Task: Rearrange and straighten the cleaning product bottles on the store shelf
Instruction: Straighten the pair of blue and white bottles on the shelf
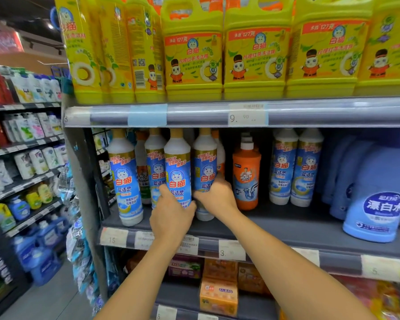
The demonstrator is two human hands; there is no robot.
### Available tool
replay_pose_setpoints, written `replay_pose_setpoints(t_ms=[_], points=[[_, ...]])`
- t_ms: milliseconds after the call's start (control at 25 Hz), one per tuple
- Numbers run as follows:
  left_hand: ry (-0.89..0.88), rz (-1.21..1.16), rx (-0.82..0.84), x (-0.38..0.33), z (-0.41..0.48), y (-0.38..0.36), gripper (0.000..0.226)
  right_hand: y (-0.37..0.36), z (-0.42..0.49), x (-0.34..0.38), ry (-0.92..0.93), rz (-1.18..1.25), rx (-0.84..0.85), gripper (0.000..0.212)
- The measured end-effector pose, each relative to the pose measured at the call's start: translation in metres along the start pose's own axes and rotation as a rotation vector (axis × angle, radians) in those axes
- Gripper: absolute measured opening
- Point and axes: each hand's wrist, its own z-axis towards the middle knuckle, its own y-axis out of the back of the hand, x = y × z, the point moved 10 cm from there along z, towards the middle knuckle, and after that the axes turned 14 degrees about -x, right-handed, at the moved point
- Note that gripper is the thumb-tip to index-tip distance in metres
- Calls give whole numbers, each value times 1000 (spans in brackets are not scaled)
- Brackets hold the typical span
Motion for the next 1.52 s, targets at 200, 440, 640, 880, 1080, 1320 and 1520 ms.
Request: replay_pose_setpoints(t_ms=[200, 440, 640, 880, 1080, 1320, 1520], points=[[-21, -161, 58, -16, -10, -9, 59, 48, -12, -13, -67, 10, -55, 60], [-56, -275, 118, -61, -36, -25, 59, 126, -19, -43, -110, -20, -146, 59], [-67, -365, 227, -101, -60, -46, 60, 184, -12, -82, -179, -98, -218, 56], [-80, -431, 318, -135, -80, -70, 61, 220, 10, -122, -235, -96, -301, 58], [-79, -425, 352, -155, -86, -89, 60, 214, 36, -151, -274, -89, -298, 61], [-127, -406, 358, -170, -94, -111, 58, 206, 44, -168, -289, -144, -271, 61], [-150, -430, 356, -176, -99, -127, 63, 203, 45, -172, -289, -97, -259, 62]])
